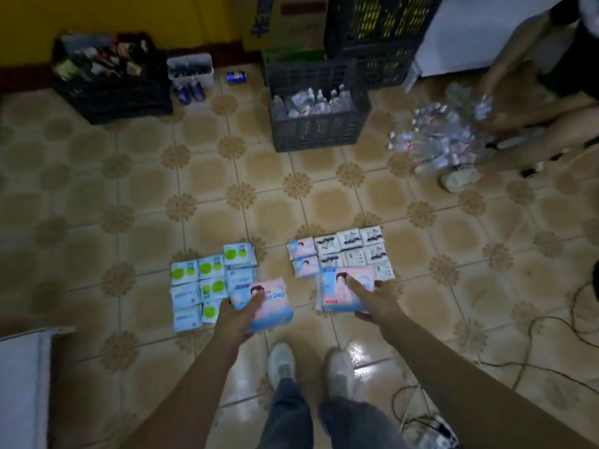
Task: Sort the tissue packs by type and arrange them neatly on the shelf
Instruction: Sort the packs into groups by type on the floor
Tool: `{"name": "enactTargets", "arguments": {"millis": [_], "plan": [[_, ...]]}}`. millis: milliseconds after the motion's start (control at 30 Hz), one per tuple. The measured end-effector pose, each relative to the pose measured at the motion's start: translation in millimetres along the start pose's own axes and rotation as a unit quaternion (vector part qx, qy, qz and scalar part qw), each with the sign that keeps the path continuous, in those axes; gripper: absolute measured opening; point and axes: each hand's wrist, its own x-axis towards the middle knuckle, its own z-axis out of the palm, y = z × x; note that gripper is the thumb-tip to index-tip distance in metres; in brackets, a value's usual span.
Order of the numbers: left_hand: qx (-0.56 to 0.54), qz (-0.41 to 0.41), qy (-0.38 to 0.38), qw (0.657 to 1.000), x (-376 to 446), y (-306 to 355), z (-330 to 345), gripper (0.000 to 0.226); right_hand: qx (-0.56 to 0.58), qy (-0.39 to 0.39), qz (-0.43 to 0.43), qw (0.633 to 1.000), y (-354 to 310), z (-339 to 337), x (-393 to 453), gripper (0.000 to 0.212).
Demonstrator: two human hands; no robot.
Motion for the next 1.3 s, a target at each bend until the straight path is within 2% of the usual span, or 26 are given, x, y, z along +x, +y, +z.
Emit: {"name": "enactTargets", "arguments": {"millis": [67,100,133,200,233,267,300,400,433,467,533,567,633,667,700,767,833,867,933,1000,1033,1100,1200,1300], "plan": [[0.021,-0.007,0.018,1.0,53.6,-30.9,16.2,0.088,-0.044,0.008,0.01,0.999,41.5,13.3,55.9,0.04],[0.036,-0.013,0.033,0.999,80.2,-45.2,25.2,0.104,-0.071,0.012,0.019,0.997,65.9,17.2,88.4,0.054],[0.034,-0.023,0.039,0.998,109.0,-54.9,35.9,0.107,-0.091,0.012,0.031,0.995,90.7,20.5,127.8,0.071],[0.025,-0.024,0.063,0.997,179.3,-78.6,53.8,0.082,-0.12,-0.01,0.038,0.992,149.8,29.5,222.5,0.093],[0.028,-0.015,0.064,0.997,220.6,-98.7,62.6,0.072,-0.118,-0.016,0.026,0.993,180.1,33.9,267.8,0.096],[0.041,-0.009,0.061,0.997,251.6,-115.9,72.3,0.073,-0.132,-0.003,0.02,0.991,197.1,41.2,299.1,0.097],[0.053,0.002,0.059,0.997,282.4,-137.8,81.1,0.075,-0.127,0.017,0.015,0.992,197.8,53.4,311.3,0.094],[0.068,0.035,0.079,0.994,366.6,-171.0,108.7,0.039,-0.121,0.015,0.02,0.992,237.2,81.1,372.8,0.075],[0.062,0.043,0.079,0.994,401.3,-181.4,118.2,0.037,-0.128,0.015,0.019,0.992,249.1,90.3,392.0,0.071],[0.049,0.053,0.077,0.994,434.4,-189.4,128.7,0.045,-0.135,0.013,0.014,0.991,265.4,98.0,413.6,0.066],[0.056,0.081,0.08,0.992,487.1,-199.3,144.8,0.081,-0.132,-0.012,0.0,0.991,292.1,114.6,446.3,0.042],[0.071,0.092,0.085,0.99,508.3,-198.1,152.2,0.089,-0.13,-0.023,-0.009,0.991,306.5,121.4,462.2,0.032],[0.08,0.122,0.1,0.984,546.2,-188.8,167.8,0.097,-0.142,-0.017,-0.025,0.989,328.7,133.5,487.8,0.029],[0.073,0.137,0.107,0.982,564.5,-183.9,173.1,0.106,-0.148,-0.015,-0.028,0.988,338.6,138.1,497.3,0.037],[0.061,0.148,0.12,0.98,575.6,-178.1,177.0,0.109,-0.153,-0.008,-0.033,0.988,349.1,140.8,506.2,0.049],[0.027,0.153,0.129,0.979,598.0,-178.1,179.2,0.088,-0.161,0.011,-0.034,0.986,366.7,141.9,519.0,0.07],[-0.001,0.151,0.136,0.979,608.5,-174.9,184.8,0.066,-0.174,0.012,-0.025,0.984,368.3,141.1,517.7,0.072],[-0.013,0.153,0.133,0.979,612.6,-174.1,187.1,0.062,-0.179,0.007,-0.019,0.984,361.3,140.5,512.7,0.066],[-0.027,0.144,0.135,0.98,613.6,-171.1,190.1,0.074,-0.191,-0.01,-0.008,0.982,348.6,139.2,505.9,0.044],[-0.019,0.137,0.143,0.98,615.5,-171.5,192.0,0.097,-0.2,-0.02,-0.001,0.98,340.3,136.5,503.4,0.039],[0.011,0.128,0.144,0.981,604.3,-166.9,192.7,0.1,-0.203,-0.015,0.003,0.979,335.9,135.0,501.2,0.042],[0.123,0.113,0.164,0.972,578.4,-157.3,190.3,0.091,-0.21,0.0,0.019,0.977,325.5,131.3,491.7,0.049],[0.303,0.117,0.19,0.927,530.0,-152.9,178.5,0.076,-0.263,0.019,0.046,0.963,297.2,119.4,457.8,0.059],[0.341,0.147,0.161,0.915,461.9,-136.4,164.0,0.077,-0.319,0.02,0.011,0.948,245.7,104.9,407.5,0.064]]}}
